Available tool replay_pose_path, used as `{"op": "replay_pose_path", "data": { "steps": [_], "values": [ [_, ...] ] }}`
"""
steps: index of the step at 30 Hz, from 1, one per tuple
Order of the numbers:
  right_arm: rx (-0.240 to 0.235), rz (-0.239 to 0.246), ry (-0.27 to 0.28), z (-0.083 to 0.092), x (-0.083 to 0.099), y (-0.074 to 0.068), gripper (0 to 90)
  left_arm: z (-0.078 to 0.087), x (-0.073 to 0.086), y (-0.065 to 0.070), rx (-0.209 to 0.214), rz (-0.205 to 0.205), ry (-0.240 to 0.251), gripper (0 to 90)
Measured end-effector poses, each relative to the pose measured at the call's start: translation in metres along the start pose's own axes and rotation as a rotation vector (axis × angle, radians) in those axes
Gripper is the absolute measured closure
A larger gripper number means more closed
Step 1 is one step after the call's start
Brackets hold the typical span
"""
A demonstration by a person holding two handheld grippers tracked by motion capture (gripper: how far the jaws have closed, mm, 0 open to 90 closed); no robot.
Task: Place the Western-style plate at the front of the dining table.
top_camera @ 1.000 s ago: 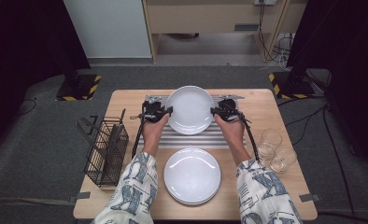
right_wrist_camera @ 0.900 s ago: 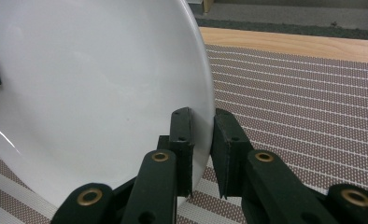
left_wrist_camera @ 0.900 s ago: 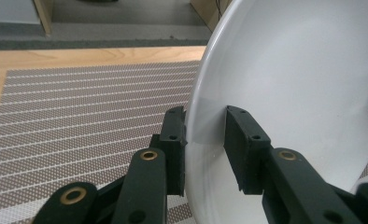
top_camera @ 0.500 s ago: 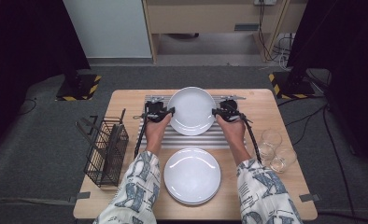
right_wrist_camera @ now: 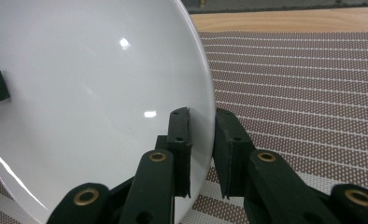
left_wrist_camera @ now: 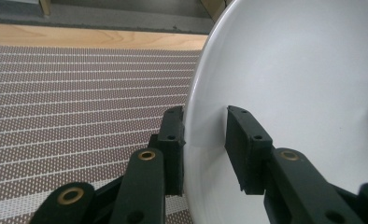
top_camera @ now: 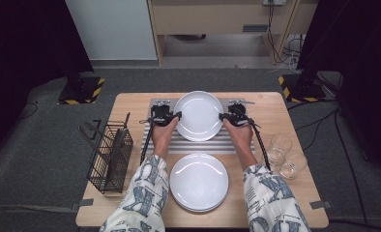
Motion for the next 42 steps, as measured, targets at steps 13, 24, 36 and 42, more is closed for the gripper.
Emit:
{"op": "replay_pose_path", "data": {
  "steps": [13,24,36,42],
  "values": [
    [-0.021,-0.074,-0.018,-0.01,0.008,0.003,76.7,-0.011,0.008,-0.006,0.012,0.053,-0.038,66.6],
    [-0.015,-0.093,-0.038,-0.016,0.015,0.003,75.2,-0.016,0.013,-0.009,-0.001,0.034,-0.05,64.6],
    [0.004,-0.07,-0.03,-0.019,0.017,0.003,73.9,-0.018,0.016,-0.01,-0.017,-0.01,-0.058,62.2],
    [0.008,-0.063,-0.031,-0.021,0.019,0.003,73.4,-0.021,0.02,-0.012,-0.02,-0.011,-0.07,60.4]
  ]
}}
Point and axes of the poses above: each handheld gripper's, and its own axes: z roughly backward along the jaws, x roughly out of its underside, y roughly to its right, the point moved 10 cm from there along -z, roughly forward along the jaws, and after that the axes turned 9 degrees about z, right-handed, at the moved point
